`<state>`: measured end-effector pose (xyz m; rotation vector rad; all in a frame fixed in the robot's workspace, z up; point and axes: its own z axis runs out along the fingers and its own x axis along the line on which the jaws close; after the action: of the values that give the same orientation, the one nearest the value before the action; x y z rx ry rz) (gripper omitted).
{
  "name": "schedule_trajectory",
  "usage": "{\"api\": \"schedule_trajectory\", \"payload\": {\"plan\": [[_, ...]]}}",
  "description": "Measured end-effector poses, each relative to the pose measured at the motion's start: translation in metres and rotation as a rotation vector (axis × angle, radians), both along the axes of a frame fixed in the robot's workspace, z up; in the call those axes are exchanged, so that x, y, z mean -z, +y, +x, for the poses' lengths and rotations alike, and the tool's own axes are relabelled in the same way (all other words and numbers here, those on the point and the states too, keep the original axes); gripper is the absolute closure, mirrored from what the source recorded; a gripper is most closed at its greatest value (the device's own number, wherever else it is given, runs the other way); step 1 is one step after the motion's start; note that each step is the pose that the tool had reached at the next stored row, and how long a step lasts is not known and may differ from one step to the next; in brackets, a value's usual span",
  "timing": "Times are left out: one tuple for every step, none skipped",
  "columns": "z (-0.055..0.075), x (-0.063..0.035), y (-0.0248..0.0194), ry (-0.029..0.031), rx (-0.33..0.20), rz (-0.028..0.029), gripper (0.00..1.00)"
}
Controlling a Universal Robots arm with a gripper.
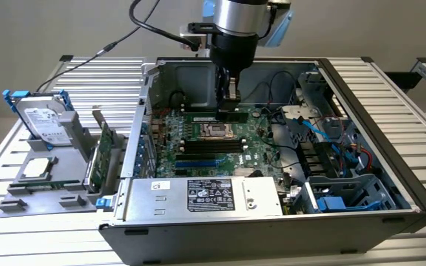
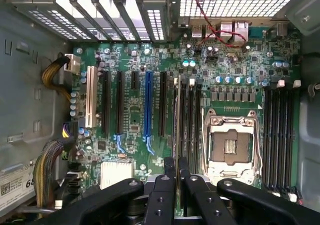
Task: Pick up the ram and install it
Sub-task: 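Insert the ram into the slot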
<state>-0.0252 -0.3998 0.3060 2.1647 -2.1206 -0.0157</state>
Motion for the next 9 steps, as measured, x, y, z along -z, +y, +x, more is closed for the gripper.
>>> {"api": "schedule_trajectory", "payload": {"plan": [[-0.001,0.0021,0.0,0.0,0.0,-0.0001,0.86],[-0.002,0.0038,0.0,0.0,0.0,-0.0001,0.86],[-0.003,0.0056,0.0,0.0,-0.001,-0.0001,0.86],[-0.004,0.0075,0.0,0.0,-0.001,0.0,0.86],[-0.005,0.0092,0.0,0.0001,-0.001,-0.0001,0.86],[-0.006,0.011,0.0,0.0,-0.002,-0.0002,0.86],[-0.006,0.0128,0.0,0.0,-0.002,-0.0002,0.86],[-0.006,0.0148,0.0,0.0,-0.002,-0.0002,0.86],[-0.006,0.0166,0.0,-0.0001,-0.002,-0.0001,0.86]]}}
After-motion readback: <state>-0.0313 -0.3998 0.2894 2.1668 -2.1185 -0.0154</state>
